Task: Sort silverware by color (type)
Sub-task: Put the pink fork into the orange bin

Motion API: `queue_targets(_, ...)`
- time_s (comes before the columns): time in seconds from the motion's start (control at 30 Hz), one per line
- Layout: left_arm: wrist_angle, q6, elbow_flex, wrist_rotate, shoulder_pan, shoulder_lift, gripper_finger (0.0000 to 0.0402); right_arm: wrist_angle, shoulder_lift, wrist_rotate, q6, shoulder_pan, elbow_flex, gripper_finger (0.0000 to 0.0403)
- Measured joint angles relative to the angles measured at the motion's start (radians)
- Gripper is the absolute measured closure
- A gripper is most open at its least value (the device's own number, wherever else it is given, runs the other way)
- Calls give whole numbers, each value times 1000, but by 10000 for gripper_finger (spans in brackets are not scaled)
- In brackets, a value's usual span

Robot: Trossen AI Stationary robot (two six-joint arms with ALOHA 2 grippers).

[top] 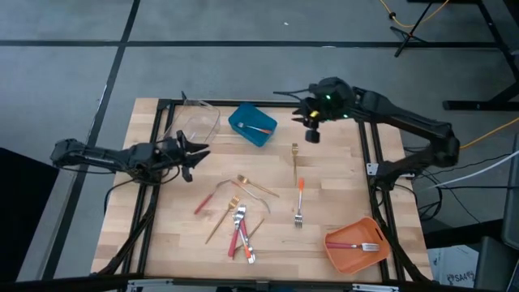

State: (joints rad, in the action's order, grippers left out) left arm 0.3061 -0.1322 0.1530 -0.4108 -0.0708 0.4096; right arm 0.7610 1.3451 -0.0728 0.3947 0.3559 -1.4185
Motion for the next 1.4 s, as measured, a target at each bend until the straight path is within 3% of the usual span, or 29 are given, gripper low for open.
queue_targets(0.4, -3, 0, 211, 0, 1, 348, 292, 194, -52, 124, -122, -130, 8, 322)
queue_targets(0.7, -12, 3, 368, 0, 0, 582, 292, 159, -53, 141, -335, -133, 170, 322)
queue_targets(1.0, -10, 3, 429, -18, 0, 747, 292, -111, -52, 290, -631, -133, 408, 322)
queue_targets(1.4, -3, 1, 429, -26, 0, 841, 292, -442, -51, 290, -959, -133, 680, 322)
